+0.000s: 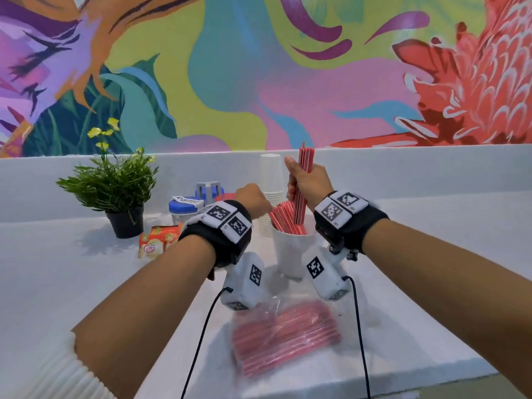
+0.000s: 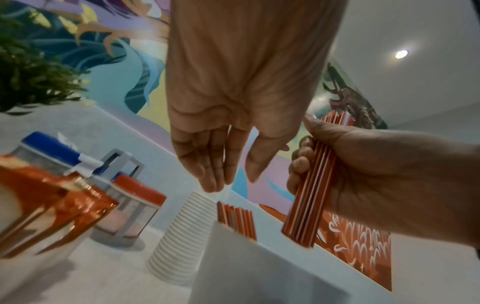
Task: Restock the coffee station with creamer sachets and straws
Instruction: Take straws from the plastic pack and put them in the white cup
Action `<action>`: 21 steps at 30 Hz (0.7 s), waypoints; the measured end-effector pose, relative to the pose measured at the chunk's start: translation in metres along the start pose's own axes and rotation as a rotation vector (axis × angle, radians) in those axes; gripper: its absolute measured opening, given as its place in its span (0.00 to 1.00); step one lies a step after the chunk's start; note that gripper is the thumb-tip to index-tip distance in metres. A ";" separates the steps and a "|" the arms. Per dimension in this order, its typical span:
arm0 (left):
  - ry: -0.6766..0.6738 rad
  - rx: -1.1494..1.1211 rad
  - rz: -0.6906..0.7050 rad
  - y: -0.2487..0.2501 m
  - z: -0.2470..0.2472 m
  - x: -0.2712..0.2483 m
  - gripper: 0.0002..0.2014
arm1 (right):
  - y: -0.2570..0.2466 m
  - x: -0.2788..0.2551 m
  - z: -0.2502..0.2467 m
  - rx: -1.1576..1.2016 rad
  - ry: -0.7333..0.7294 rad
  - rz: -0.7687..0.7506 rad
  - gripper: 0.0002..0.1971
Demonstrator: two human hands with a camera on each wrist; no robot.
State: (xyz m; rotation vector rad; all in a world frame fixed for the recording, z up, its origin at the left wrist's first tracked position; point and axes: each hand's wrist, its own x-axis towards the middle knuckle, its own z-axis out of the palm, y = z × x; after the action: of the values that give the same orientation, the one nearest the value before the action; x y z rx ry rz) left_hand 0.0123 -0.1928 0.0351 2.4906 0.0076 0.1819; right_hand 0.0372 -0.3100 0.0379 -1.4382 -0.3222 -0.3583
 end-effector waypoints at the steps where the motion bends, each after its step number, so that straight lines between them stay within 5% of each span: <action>1: 0.007 -0.013 -0.021 -0.006 0.003 0.008 0.14 | 0.010 0.002 0.001 -0.017 -0.007 0.017 0.23; 3: -0.003 -0.075 -0.039 -0.016 0.011 0.021 0.08 | 0.030 0.006 0.001 -0.073 -0.026 0.053 0.22; 10: -0.061 -0.472 -0.024 -0.036 0.033 0.035 0.13 | 0.052 0.002 0.006 -0.128 -0.229 0.223 0.17; 16: -0.048 -0.771 -0.098 -0.029 0.029 0.026 0.22 | 0.040 -0.002 -0.001 -0.667 -0.154 -0.002 0.11; 21: 0.025 -0.710 -0.005 -0.023 0.028 0.022 0.13 | 0.021 0.001 -0.010 -0.889 -0.092 -0.051 0.12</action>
State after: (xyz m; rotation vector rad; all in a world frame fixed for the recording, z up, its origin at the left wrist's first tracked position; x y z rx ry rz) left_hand 0.0384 -0.1900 0.0025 1.7799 -0.0348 0.1763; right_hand 0.0474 -0.3174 0.0184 -2.3246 -0.2839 -0.5103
